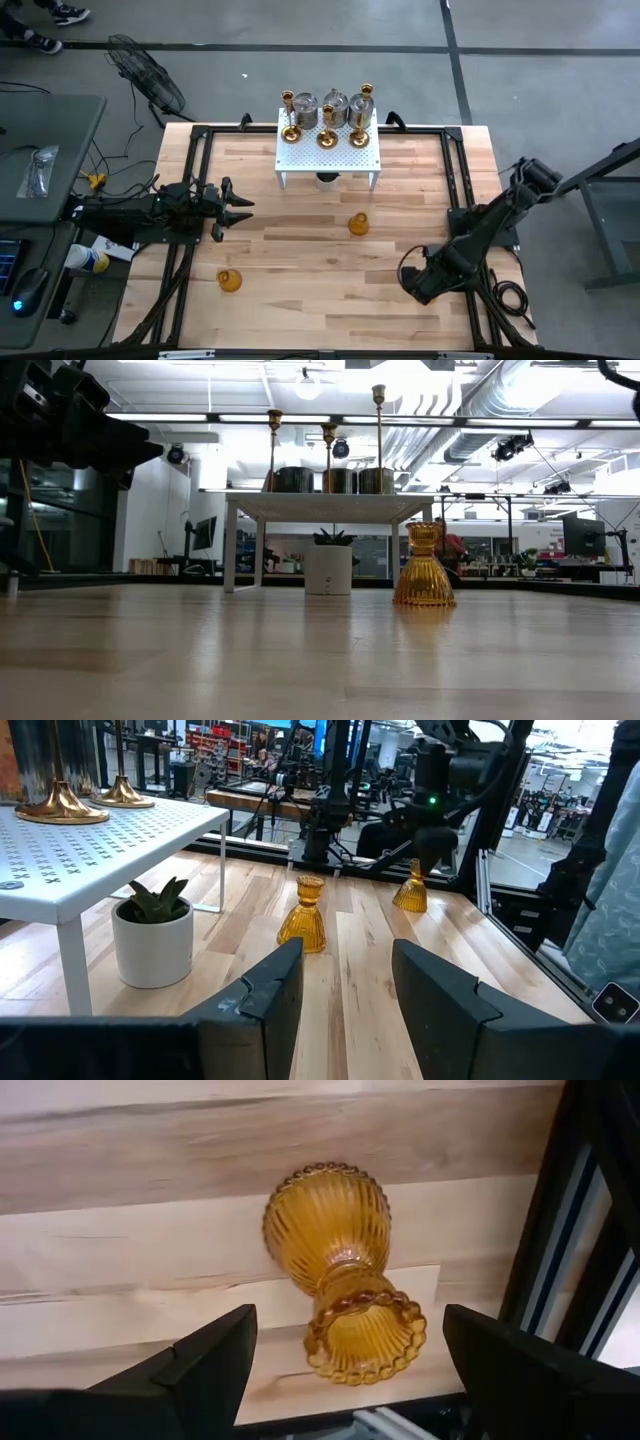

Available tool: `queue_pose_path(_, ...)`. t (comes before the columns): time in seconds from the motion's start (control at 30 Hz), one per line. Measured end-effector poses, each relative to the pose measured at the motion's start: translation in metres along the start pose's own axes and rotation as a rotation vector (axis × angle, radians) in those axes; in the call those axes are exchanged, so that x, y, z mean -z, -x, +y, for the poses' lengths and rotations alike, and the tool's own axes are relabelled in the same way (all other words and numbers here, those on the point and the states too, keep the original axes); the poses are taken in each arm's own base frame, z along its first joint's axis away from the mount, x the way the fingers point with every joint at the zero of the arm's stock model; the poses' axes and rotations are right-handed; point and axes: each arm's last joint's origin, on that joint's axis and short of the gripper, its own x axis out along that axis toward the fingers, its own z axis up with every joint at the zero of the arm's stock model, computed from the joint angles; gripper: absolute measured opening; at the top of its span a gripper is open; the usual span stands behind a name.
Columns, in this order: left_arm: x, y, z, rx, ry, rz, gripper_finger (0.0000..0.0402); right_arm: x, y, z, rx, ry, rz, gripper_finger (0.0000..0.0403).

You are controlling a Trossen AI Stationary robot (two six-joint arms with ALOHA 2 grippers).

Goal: Pick & Place candle stick holders
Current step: Put the bottom right gold candle holder on the shelf

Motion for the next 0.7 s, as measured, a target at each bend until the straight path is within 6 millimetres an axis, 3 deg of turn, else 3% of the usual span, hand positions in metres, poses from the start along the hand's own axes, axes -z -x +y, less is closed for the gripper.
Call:
queue_pose_path(0.27, 0.000, 0.000, 0.000, 0.000, 0.000, 0.000, 0.0152, 0.008, -0.007, -0.005, 0.012, 0.038, -0.013, 0.0313)
queue_pose_path(0.47, 0.000, 0.000, 0.000, -0.001, 0.000, 0.000, 0.0152, 0.018, -0.011, -0.014, -0.098, 0.123, -0.100, 0.0313)
queue_pose_path(0.7, 0.000, 0.000, 0.000, 0.000, 0.000, 0.000, 0.0152, 0.030, -0.017, -0.040, -0.134, 0.286, -0.210, 0.0313)
